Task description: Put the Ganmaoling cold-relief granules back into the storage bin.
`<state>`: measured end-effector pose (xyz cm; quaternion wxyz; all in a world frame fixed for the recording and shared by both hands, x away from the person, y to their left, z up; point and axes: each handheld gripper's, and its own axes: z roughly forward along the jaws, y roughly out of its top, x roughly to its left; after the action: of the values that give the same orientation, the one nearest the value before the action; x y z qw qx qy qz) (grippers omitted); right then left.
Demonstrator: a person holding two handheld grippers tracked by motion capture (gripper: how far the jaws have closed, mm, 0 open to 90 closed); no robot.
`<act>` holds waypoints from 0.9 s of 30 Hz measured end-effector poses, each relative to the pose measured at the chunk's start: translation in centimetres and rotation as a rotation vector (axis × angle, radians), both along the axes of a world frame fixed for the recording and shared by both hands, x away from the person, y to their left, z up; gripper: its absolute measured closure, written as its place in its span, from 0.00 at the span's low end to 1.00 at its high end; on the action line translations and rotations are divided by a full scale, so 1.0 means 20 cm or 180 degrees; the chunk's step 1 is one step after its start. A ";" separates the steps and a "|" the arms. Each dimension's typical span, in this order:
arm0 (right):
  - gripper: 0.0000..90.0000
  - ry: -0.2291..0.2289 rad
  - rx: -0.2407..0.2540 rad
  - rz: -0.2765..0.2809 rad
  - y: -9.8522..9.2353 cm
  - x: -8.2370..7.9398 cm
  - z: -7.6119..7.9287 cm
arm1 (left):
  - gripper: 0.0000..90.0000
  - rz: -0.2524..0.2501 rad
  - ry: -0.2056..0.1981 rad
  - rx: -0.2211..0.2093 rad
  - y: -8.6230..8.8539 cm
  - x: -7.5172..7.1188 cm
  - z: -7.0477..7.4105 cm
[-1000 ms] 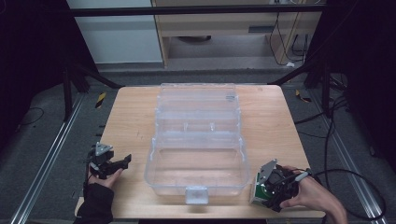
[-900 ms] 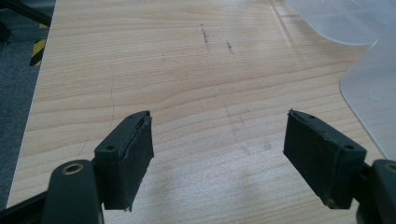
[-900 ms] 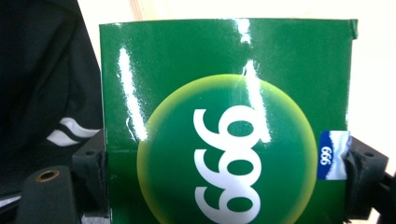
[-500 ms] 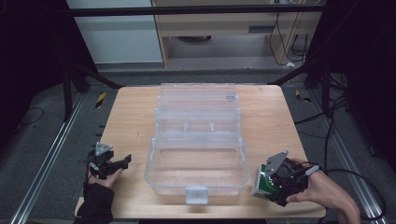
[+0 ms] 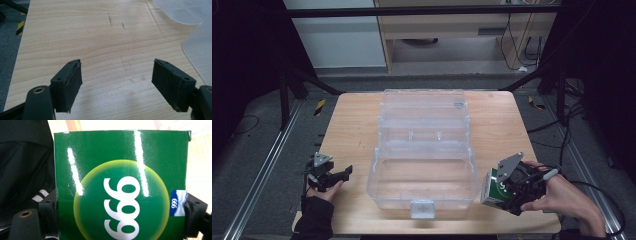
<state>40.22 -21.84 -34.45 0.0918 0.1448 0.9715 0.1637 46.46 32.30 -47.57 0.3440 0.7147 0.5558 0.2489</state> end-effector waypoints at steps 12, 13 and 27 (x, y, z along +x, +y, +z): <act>0.18 -0.0098 0.0017 0.0052 0.08 0.03 0.12 | 0.26 0.0000 0.0004 -0.0005 0.00 0.00 0.00; 0.18 -0.0098 0.0017 0.0052 0.08 0.03 0.12 | 0.26 0.0000 0.0004 -0.0005 0.00 0.00 0.00; 0.18 -0.0183 0.0045 0.0135 0.21 0.11 0.16 | 0.26 0.0005 -0.0008 -0.0012 0.01 0.00 0.00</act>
<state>42.45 -17.55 -31.30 0.1153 0.1200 0.9701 0.1766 46.45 32.41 -47.48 0.3458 0.7133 0.5564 0.2491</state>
